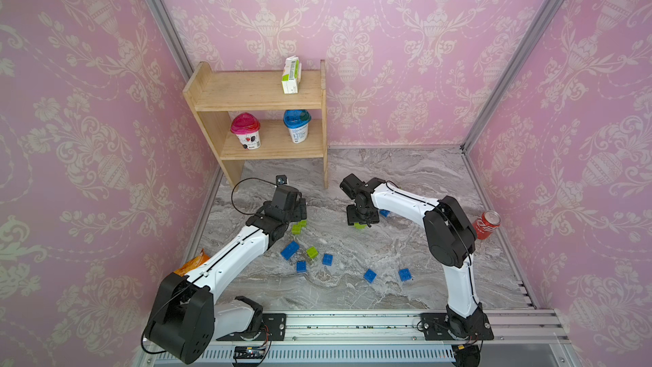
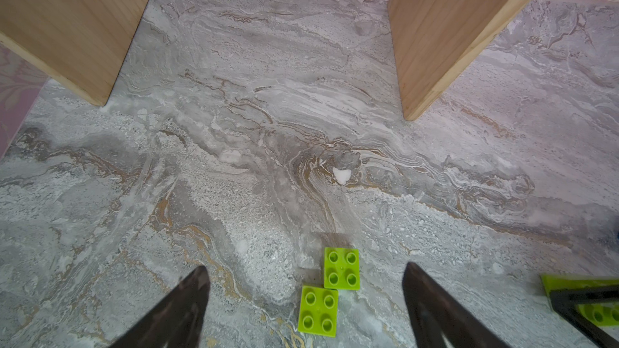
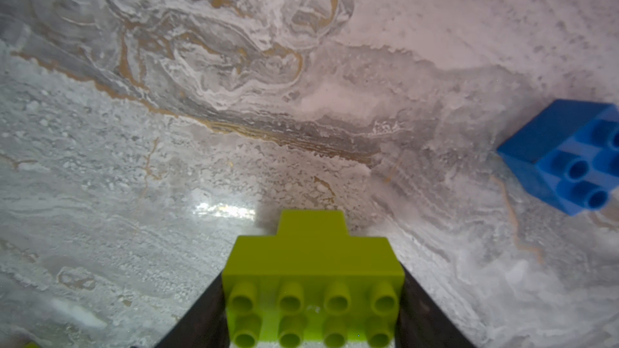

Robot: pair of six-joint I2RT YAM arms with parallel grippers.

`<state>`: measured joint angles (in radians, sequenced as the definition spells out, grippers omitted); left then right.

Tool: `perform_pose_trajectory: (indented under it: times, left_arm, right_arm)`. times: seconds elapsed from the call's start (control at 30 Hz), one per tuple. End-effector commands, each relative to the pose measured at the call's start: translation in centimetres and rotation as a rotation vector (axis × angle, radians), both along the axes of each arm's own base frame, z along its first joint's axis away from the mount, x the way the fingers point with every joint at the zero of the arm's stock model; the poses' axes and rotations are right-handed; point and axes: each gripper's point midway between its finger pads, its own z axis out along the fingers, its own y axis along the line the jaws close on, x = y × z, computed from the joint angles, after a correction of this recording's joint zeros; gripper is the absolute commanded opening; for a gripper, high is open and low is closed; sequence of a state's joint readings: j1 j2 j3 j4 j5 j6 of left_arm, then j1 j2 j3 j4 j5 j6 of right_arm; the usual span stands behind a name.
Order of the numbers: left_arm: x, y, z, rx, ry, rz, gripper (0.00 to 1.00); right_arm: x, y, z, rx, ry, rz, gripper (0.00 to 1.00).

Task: Assemble the letter v with lego
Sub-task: Assemble the lego brick with the lego brick.

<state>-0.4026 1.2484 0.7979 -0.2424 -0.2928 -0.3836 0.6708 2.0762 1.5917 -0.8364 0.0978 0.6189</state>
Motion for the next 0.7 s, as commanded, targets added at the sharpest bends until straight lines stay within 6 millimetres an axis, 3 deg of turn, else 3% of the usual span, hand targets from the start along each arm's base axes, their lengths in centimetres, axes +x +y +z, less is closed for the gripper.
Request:
perform_pose_trajectory:
  times: [0.0,0.2,0.37,0.5,0.67]
  left_arm:
    - [0.2,-0.6,1.1,-0.013,-0.016,-0.025,0.91]
    - [0.0,-0.4,0.9,0.002,-0.011,-0.028,0.92]
    - [-0.1,-0.8,-0.2,0.044,0.041,-0.075,0.94]
    - [0.4,-2.3,-3.3,0.067,0.167,-0.162,0.91]
    - [1.3,-3.2,-7.0,0.104,0.338,-0.2,0.79]
  right_arm:
    - [-1.2,0.2,-1.9,-0.025,0.063,-0.054,0.39]
    - [-0.7,0.4,-0.1,-0.023,0.035,-0.028,0.73]
    - [-0.1,0.9,3.2,0.015,-0.018,0.026,0.97]
    - [-0.6,-0.1,6.8,0.042,-0.057,0.066,0.99]
    - [-2.7,-4.6,9.0,0.05,-0.055,0.019,0.96]
